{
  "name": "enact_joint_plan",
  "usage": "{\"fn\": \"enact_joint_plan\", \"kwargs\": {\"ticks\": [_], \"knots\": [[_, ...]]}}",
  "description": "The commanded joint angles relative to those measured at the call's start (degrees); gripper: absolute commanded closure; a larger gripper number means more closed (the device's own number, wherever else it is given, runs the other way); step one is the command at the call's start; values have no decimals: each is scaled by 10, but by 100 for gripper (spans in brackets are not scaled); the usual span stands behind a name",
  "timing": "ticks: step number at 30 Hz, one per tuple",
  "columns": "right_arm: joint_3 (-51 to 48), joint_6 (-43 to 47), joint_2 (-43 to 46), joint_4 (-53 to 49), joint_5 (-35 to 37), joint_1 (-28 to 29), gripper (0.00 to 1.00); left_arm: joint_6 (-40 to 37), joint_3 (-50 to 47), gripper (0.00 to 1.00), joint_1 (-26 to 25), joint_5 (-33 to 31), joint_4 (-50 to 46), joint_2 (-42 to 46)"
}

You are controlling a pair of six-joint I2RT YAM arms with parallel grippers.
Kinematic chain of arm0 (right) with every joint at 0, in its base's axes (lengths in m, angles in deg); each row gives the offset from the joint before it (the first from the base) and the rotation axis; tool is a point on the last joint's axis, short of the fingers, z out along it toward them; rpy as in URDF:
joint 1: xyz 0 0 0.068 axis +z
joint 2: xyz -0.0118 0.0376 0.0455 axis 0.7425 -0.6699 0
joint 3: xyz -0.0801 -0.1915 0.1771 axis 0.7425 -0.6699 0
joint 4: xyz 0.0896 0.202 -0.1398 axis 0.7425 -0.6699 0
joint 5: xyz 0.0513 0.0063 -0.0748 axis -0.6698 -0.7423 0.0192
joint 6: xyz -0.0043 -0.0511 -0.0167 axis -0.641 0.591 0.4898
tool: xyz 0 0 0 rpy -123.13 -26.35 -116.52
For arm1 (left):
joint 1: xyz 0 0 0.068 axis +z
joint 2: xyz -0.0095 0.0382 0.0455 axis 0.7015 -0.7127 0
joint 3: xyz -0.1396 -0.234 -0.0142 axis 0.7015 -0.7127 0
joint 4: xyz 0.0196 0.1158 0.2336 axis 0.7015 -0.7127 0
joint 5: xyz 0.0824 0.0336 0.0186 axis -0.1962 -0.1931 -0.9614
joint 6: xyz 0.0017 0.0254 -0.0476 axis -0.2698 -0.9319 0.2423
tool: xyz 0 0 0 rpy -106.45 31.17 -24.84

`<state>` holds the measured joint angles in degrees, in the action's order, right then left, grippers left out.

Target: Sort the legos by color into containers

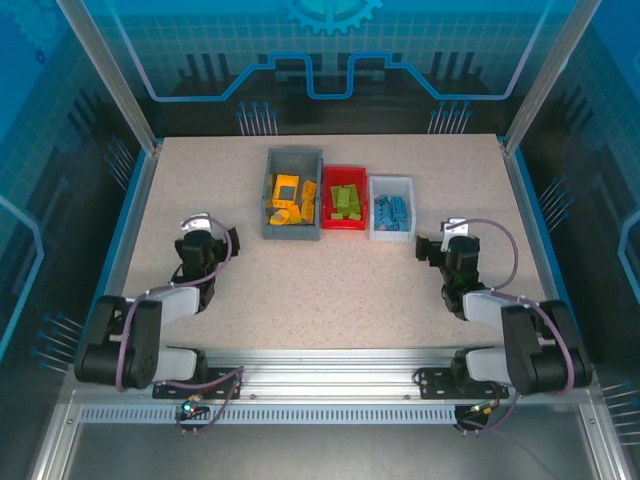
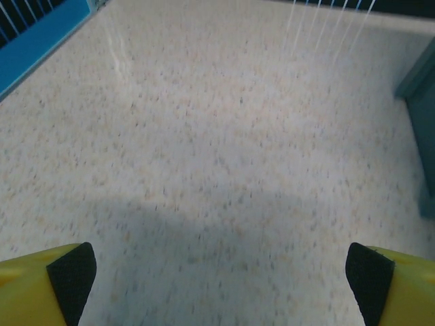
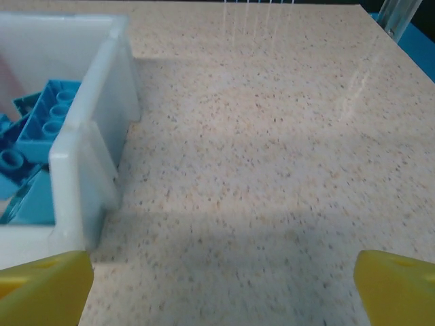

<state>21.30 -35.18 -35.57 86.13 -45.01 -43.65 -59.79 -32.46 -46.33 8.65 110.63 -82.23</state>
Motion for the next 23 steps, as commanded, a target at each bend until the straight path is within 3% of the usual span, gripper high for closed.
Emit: {"fn": "enact_joint_plan", "kwargs": {"ticks": [1,2,6,8,23], "knots": [[-10,4,-69,164,-44,-27,0,-32,-32,1,7,58,227,-90],[-5,13,-76,175,-46,-24,0,-46,-41,1,4,65,290,-117],[69,29,-78,30,-54,-11,0,-28,-9,1,12,61,204,-99],[71,35,-81,33,-40,-2,0,-29,31,1,10,64,109,-89],[73,39,-84,35,-17,8,0,-33,23,1,8,62,133,-94]]}}
